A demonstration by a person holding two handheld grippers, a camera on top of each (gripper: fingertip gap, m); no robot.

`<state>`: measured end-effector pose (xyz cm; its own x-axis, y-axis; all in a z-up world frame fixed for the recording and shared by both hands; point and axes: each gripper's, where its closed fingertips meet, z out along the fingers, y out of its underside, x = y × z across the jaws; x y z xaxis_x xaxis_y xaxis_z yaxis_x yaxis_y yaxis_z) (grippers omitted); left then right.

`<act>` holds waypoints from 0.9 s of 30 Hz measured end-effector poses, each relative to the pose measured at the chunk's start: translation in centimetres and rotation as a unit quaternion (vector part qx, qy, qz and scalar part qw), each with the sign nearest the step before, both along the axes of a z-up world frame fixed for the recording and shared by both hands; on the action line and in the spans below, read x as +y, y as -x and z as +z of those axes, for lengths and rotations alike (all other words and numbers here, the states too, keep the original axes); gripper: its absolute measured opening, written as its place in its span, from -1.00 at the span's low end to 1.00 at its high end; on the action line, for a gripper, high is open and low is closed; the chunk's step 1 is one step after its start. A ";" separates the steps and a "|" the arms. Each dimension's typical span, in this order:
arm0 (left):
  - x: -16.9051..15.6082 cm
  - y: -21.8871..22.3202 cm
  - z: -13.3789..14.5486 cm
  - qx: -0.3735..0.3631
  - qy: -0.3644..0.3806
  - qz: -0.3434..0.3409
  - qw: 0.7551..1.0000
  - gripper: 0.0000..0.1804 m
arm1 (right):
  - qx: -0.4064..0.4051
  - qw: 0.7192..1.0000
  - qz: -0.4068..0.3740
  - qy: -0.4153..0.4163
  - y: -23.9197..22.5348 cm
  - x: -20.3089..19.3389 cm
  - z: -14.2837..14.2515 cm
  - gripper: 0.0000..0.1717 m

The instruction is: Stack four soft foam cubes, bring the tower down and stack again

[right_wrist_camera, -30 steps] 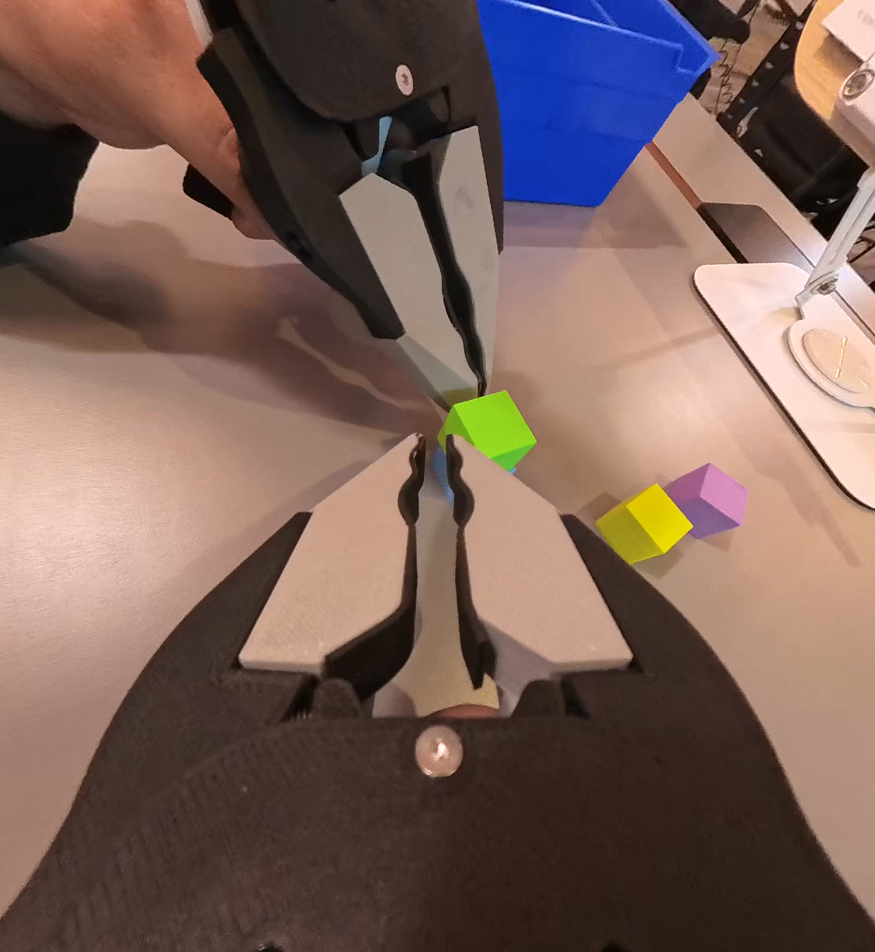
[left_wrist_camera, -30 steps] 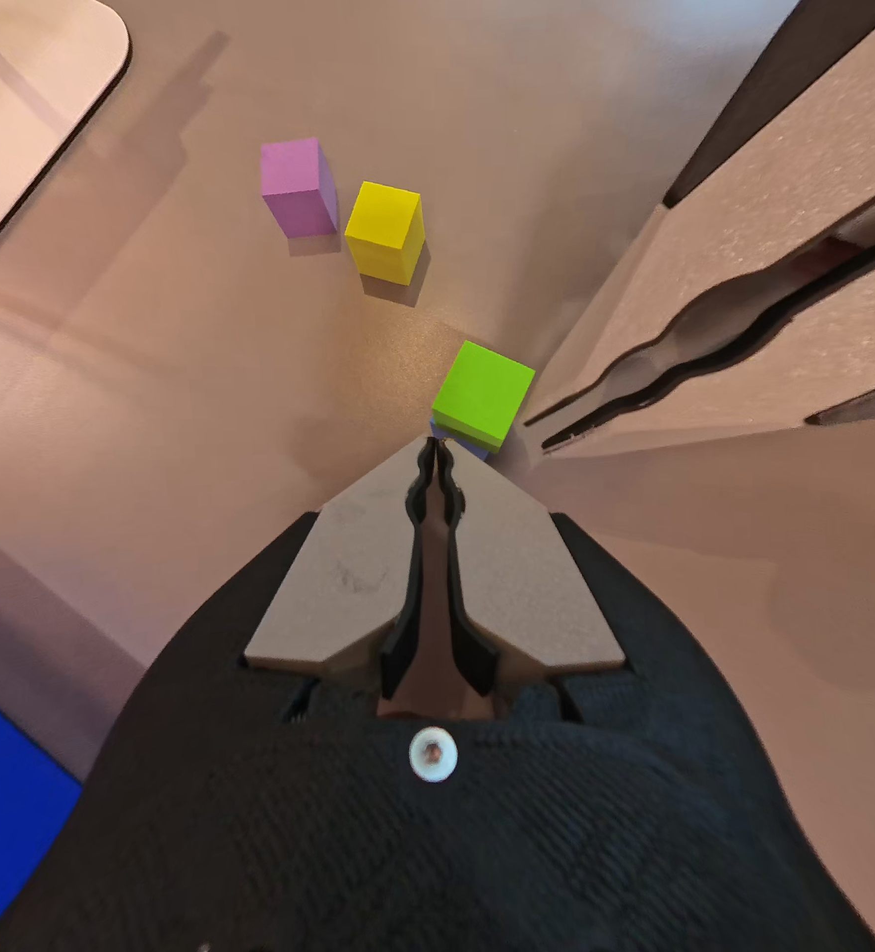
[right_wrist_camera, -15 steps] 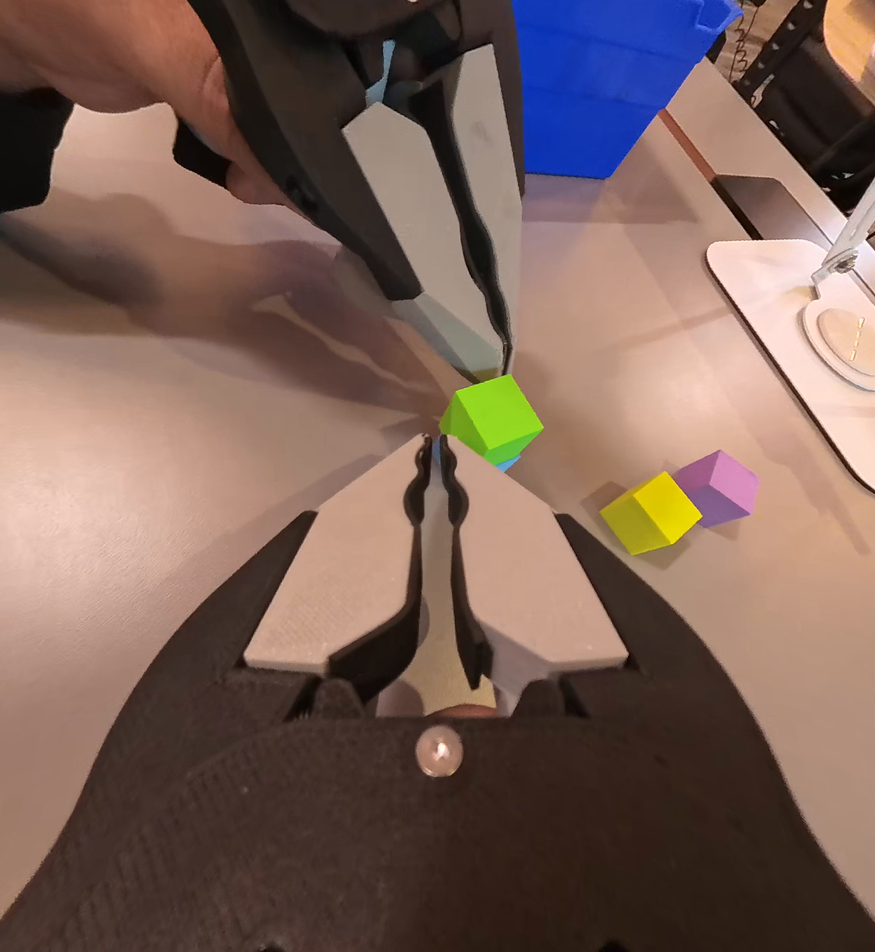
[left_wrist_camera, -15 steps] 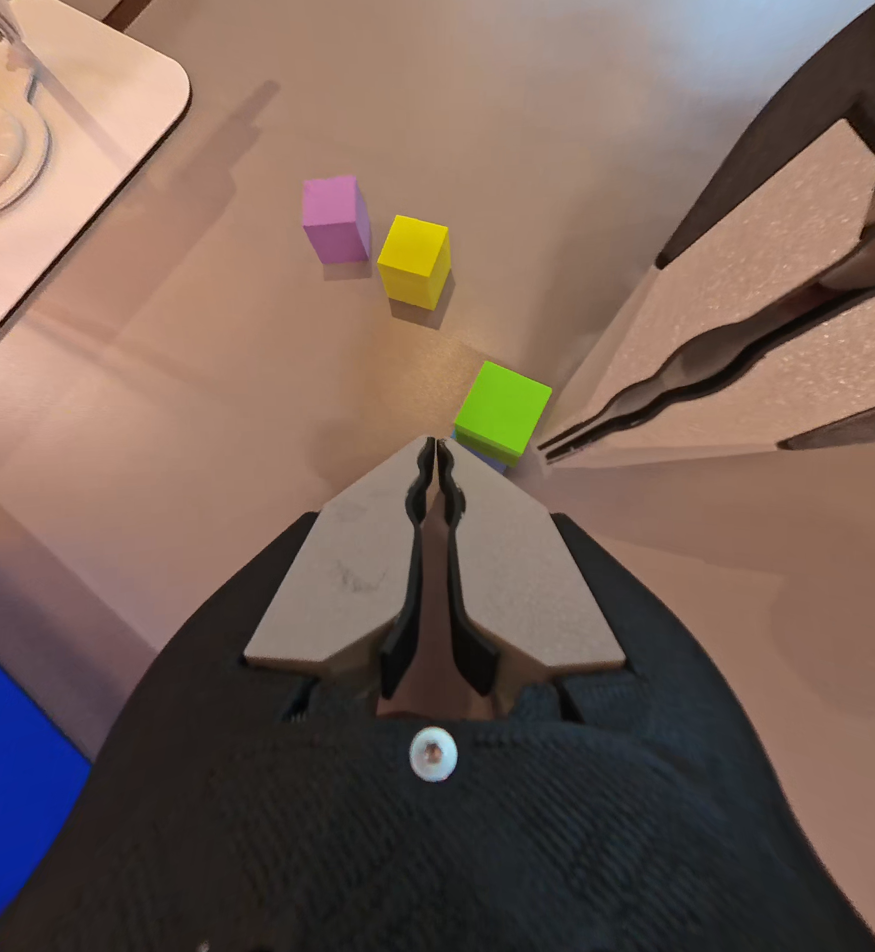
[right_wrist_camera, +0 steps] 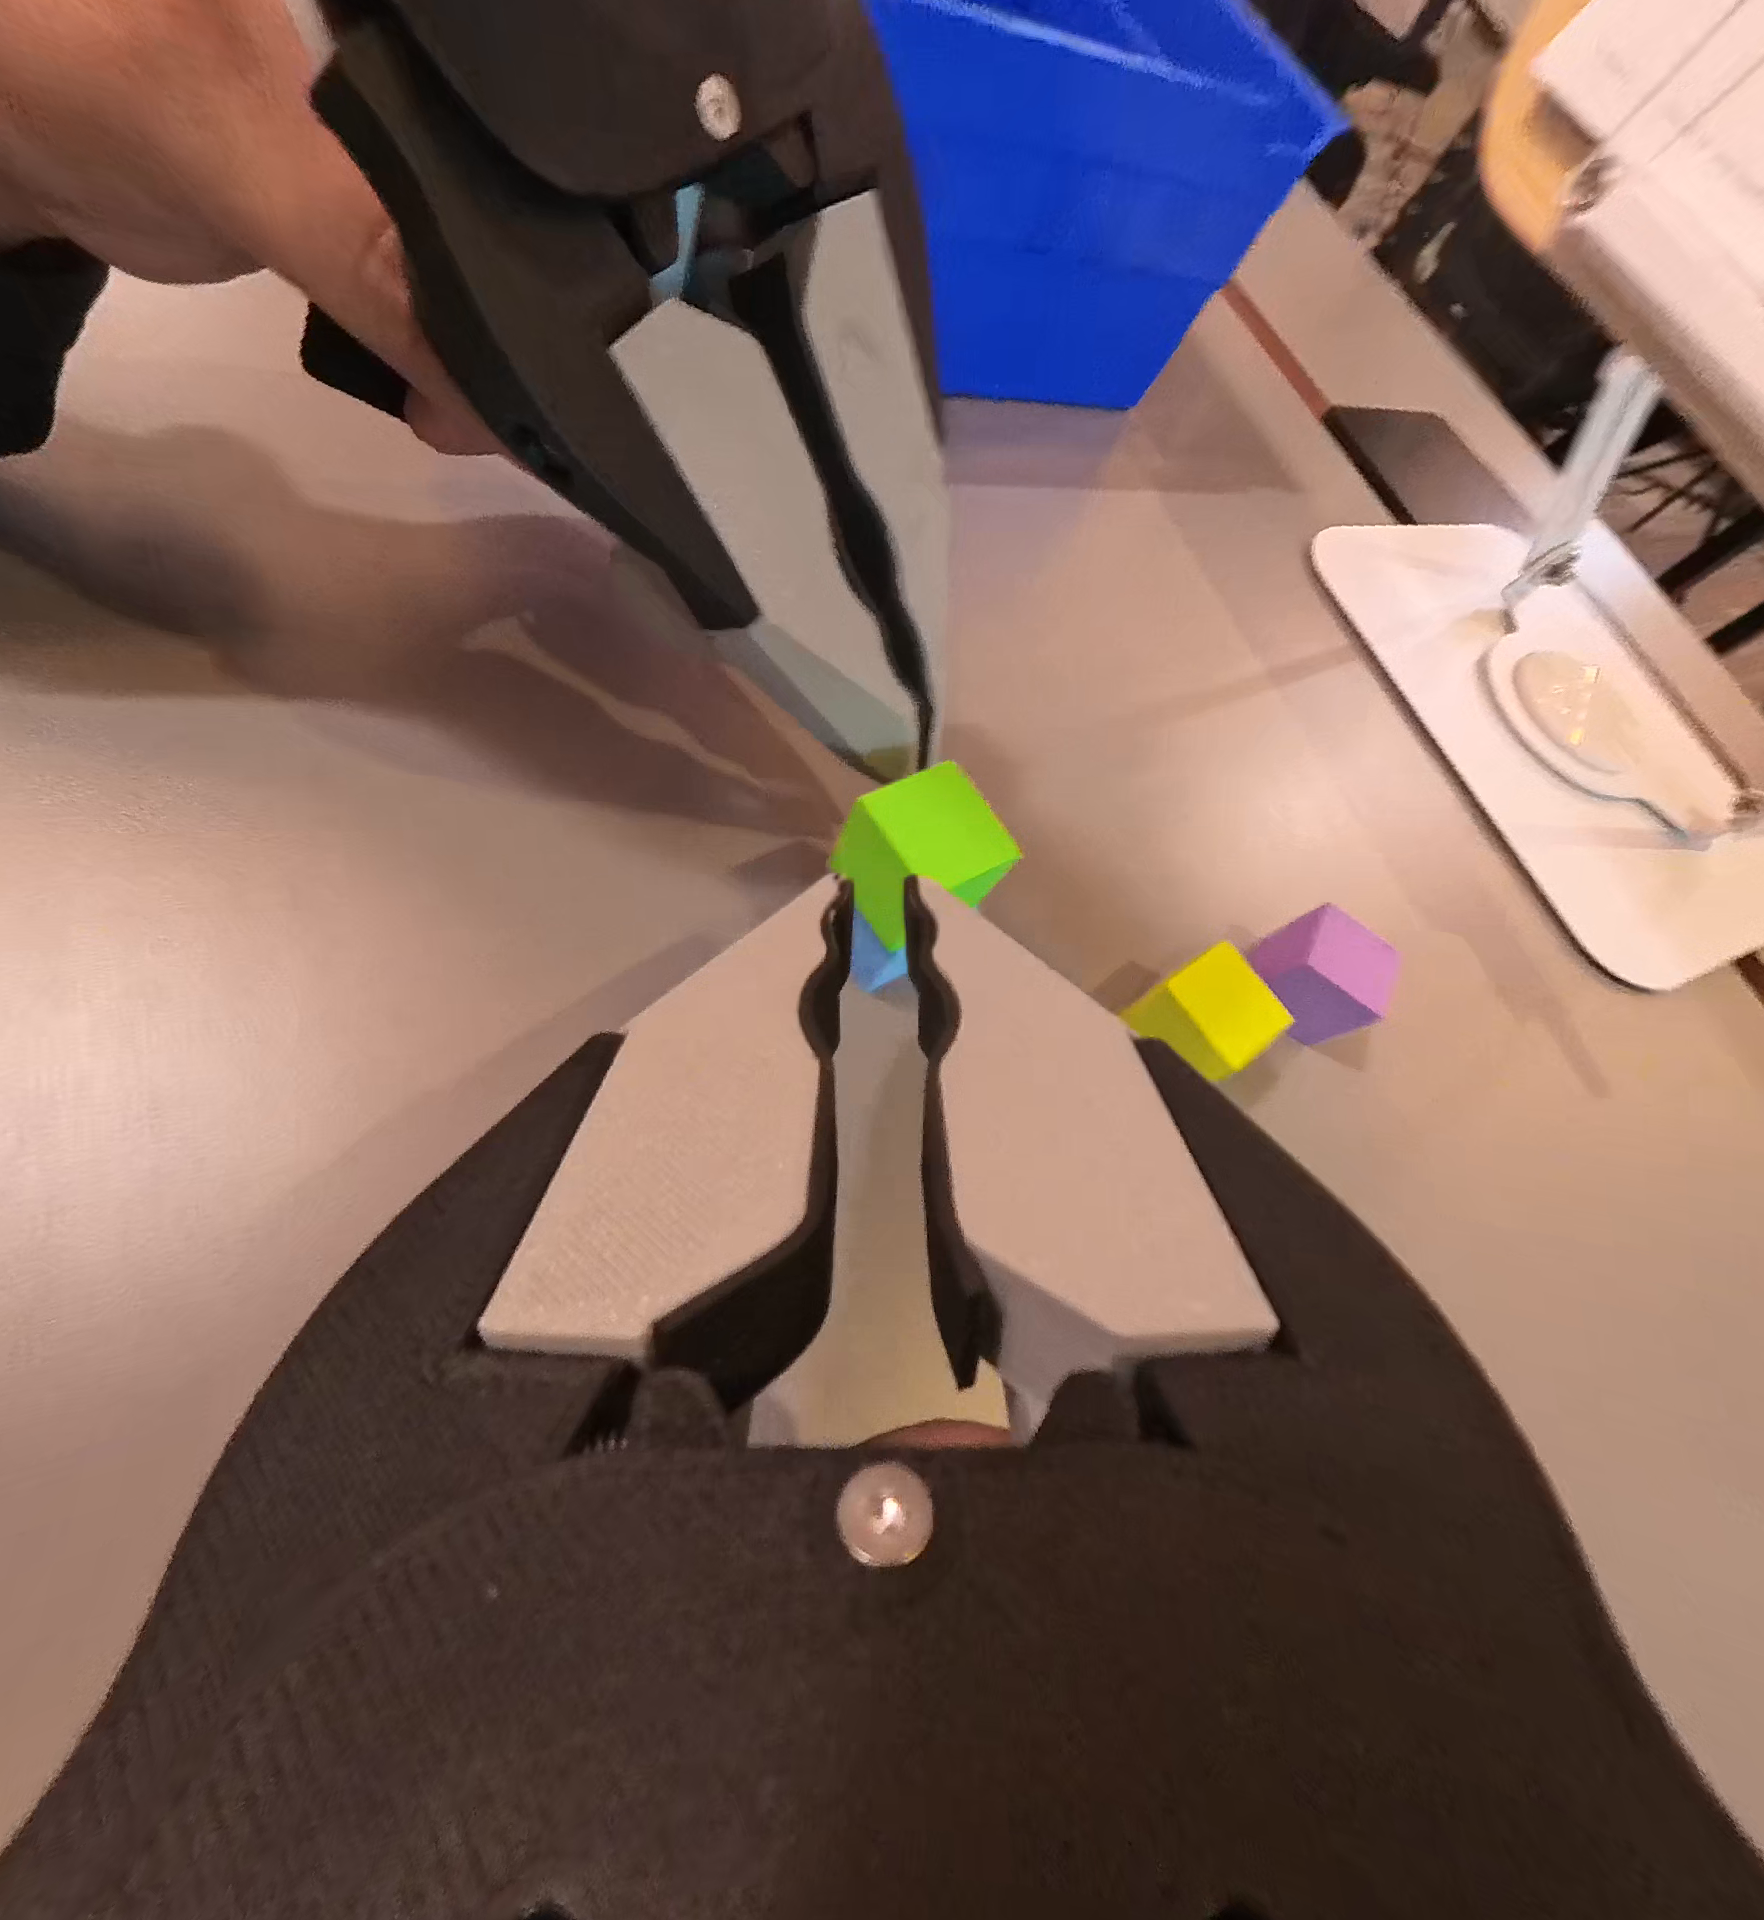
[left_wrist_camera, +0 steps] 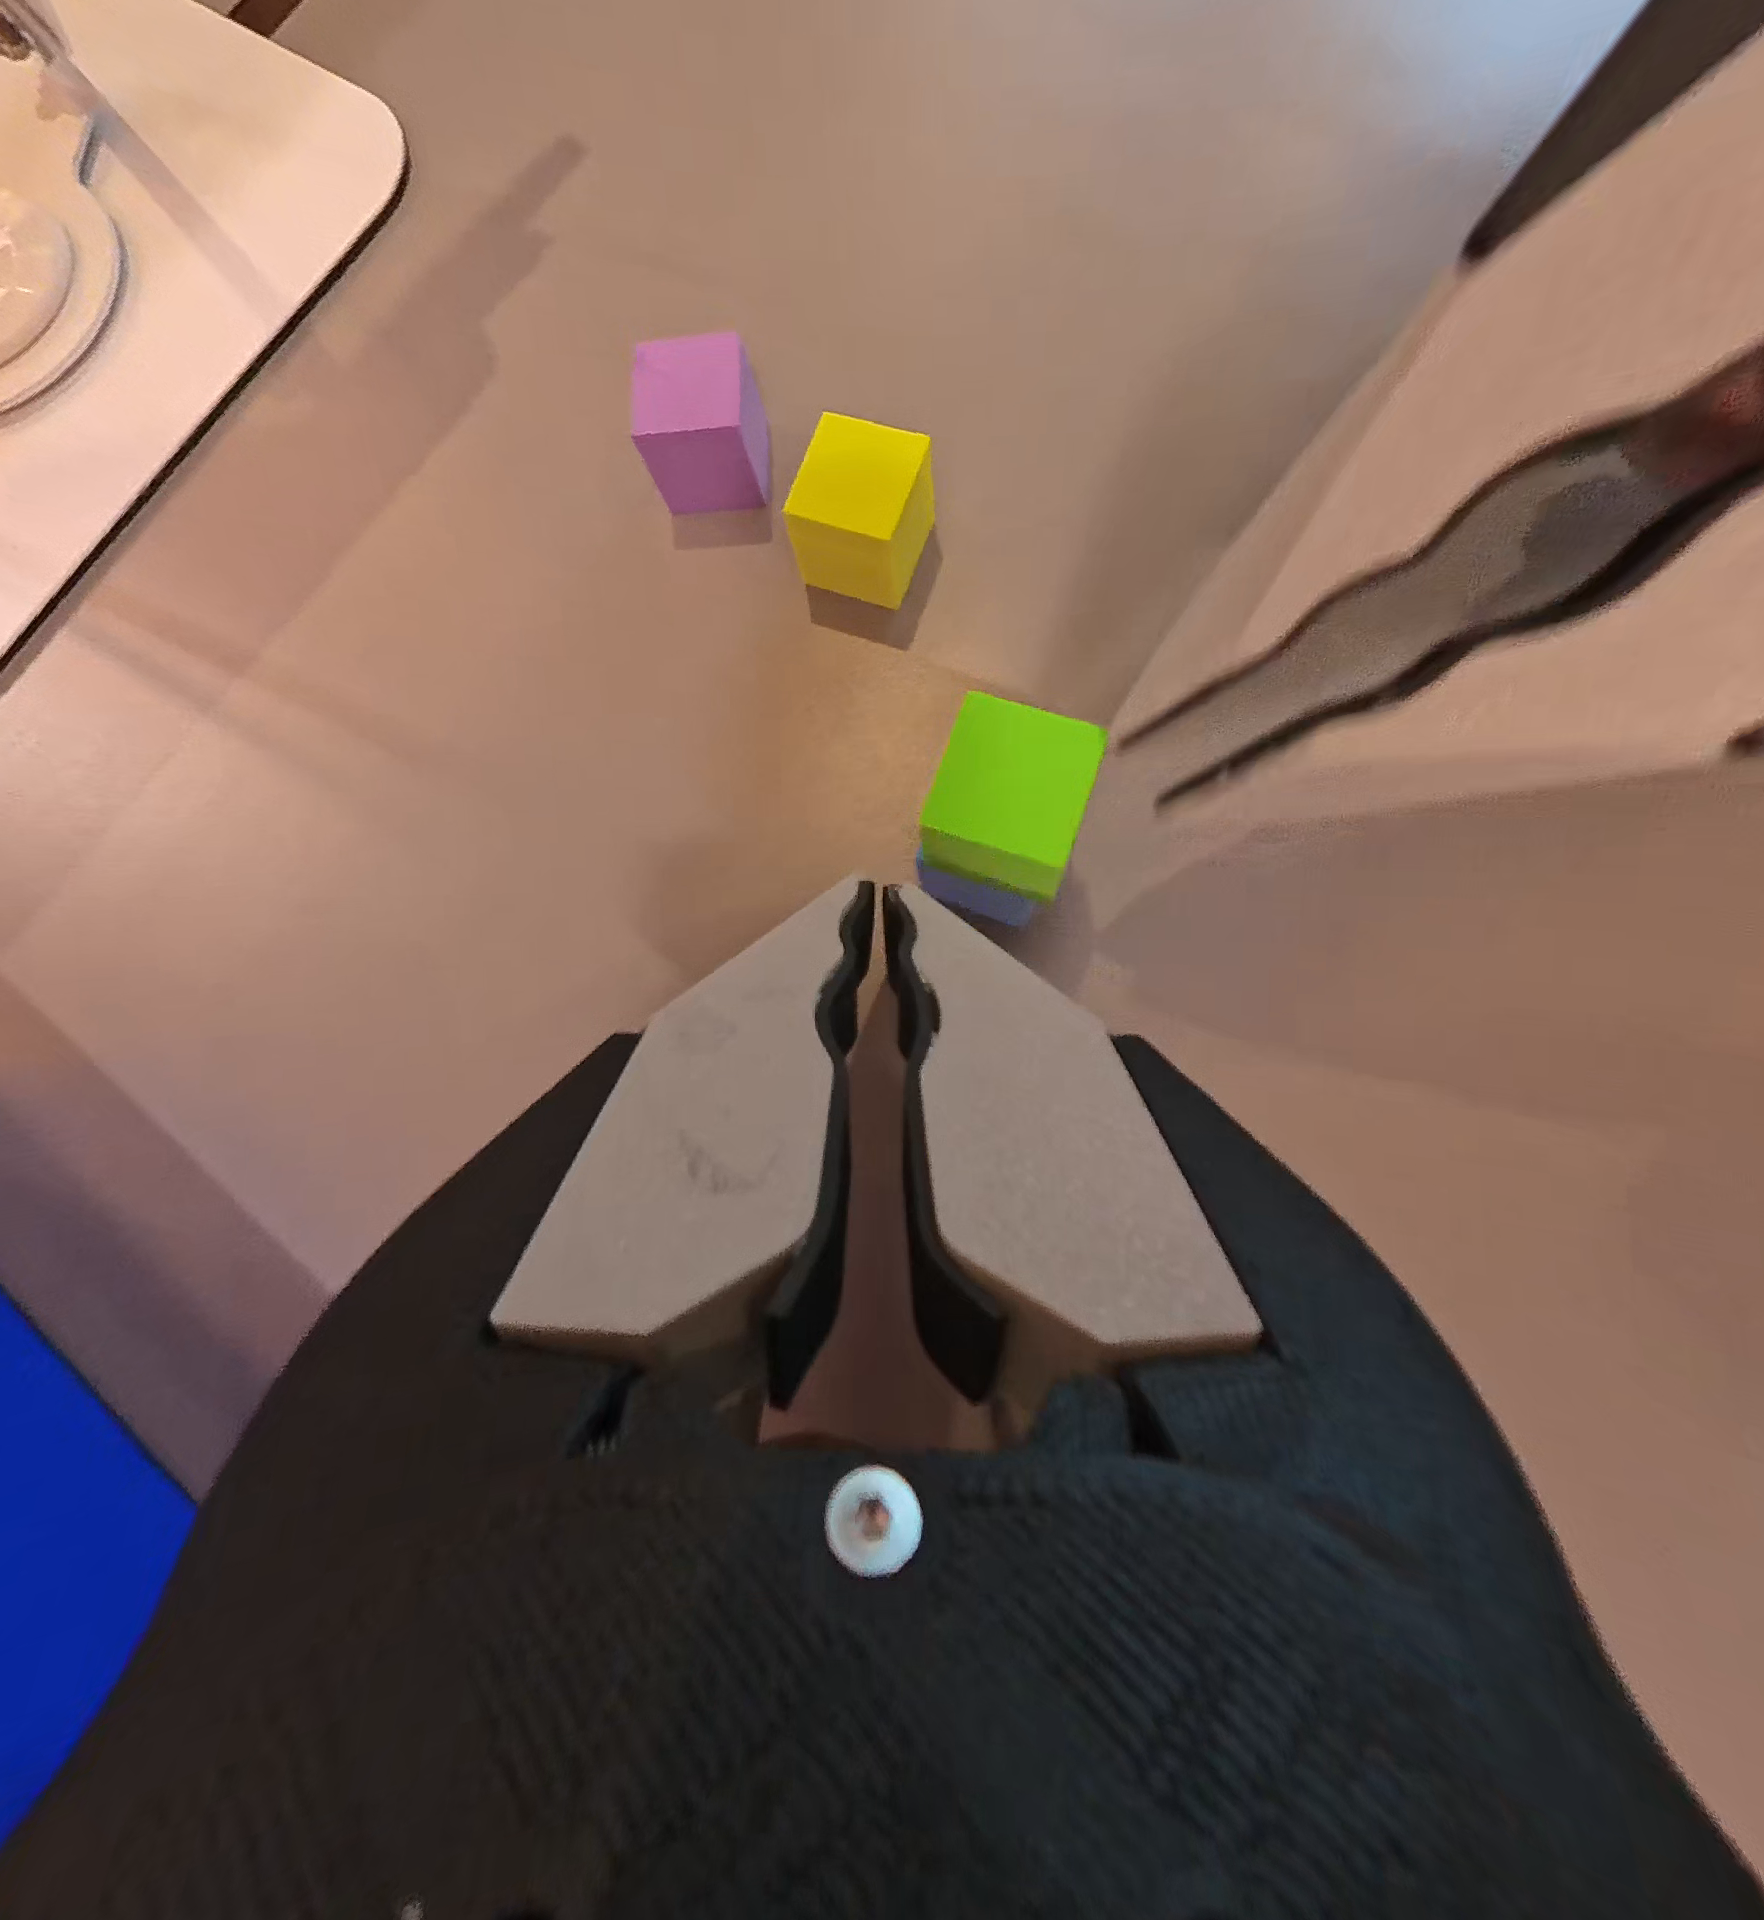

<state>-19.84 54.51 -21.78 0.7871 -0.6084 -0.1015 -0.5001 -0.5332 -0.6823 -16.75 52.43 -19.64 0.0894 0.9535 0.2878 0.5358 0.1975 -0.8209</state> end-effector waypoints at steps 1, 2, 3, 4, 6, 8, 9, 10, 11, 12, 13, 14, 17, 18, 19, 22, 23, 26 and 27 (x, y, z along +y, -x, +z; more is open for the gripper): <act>0.0 0.1 0.0 -0.003 0.001 0.003 1.000 -1.00 | 0.010 1.000 -0.008 -0.001 -0.5 0.6 0.7 -0.92; 0.0 0.2 0.0 -0.007 0.003 0.005 1.000 -1.00 | 0.022 1.000 -0.019 0.003 -1.1 1.4 1.3 -0.92; 0.0 0.2 -0.2 -0.012 0.008 0.007 1.000 -0.96 | 0.033 0.999 -0.032 0.014 -1.8 2.3 1.7 -0.91; -0.1 0.3 -0.4 -0.016 0.017 0.009 1.000 -0.90 | 0.039 0.998 -0.044 0.034 -2.4 3.2 1.8 -0.87; -0.1 0.5 -1.2 -0.013 0.036 0.014 0.999 -0.79 | 0.044 0.993 -0.072 0.083 -3.6 4.9 1.5 -0.79; -0.1 0.7 -1.8 -0.003 0.044 0.018 0.999 -0.75 | 0.057 0.987 -0.097 0.114 -4.3 6.4 1.2 -0.78; -0.1 0.8 -2.1 -0.001 0.048 0.018 0.999 -0.74 | 0.057 0.984 -0.110 0.129 -4.6 7.0 0.9 -0.76; -0.2 0.9 -2.2 0.000 0.053 0.018 0.998 -0.74 | 0.055 0.981 -0.123 0.143 -4.8 7.5 0.6 -0.74; -0.3 0.9 -2.4 0.000 0.058 0.017 0.998 -0.73 | 0.052 0.978 -0.133 0.154 -4.9 7.8 0.2 -0.73; -0.4 0.9 -2.5 -0.001 0.062 0.014 0.998 -0.74 | 0.050 0.975 -0.142 0.161 -4.9 8.1 -0.1 -0.72; -0.5 0.8 -2.6 -0.001 0.066 0.011 0.998 -0.74 | 0.047 0.973 -0.148 0.168 -4.8 8.2 -0.4 -0.70; -0.7 0.8 -2.7 -0.001 0.070 0.005 0.998 -0.74 | 0.044 0.972 -0.153 0.175 -4.5 8.2 -0.6 -0.68; -1.2 0.5 -2.8 0.001 0.076 -0.011 0.997 -0.75 | 0.032 0.968 -0.168 0.182 -3.4 8.2 -1.5 -0.60; -1.4 0.4 -2.8 0.004 0.077 -0.017 0.997 -0.75 | 0.028 0.968 -0.176 0.176 -3.1 8.4 -1.6 -0.57; -1.5 0.5 -2.8 0.009 0.076 -0.020 0.997 -0.75 | 0.027 0.968 -0.184 0.168 -2.8 8.6 -1.6 -0.55; -1.0 0.9 -2.6 0.022 0.058 -0.012 0.998 -0.79 | 0.037 0.967 -0.192 0.166 -1.9 8.9 -1.2 -0.55; -0.5 1.1 -2.5 0.024 0.051 0.000 0.998 -0.83 | 0.039 0.966 -0.192 0.168 -1.7 8.9 -1.2 -0.56; 0.3 0.9 -2.7 0.020 0.042 0.013 0.999 -0.87 | 0.035 0.967 -0.195 0.157 -1.7 9.1 -1.3 -0.57; 0.3 0.6 -2.7 0.019 0.039 0.009 0.999 -0.88 | 0.036 0.967 -0.196 0.156 -1.9 9.2 -1.3 -0.58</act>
<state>-20.48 54.80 -24.49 0.7945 -0.6016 -0.0832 -0.5143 -0.5936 -0.6190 -14.88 61.62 -20.90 0.4716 0.8813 -0.0285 0.4592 -0.2730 -0.8453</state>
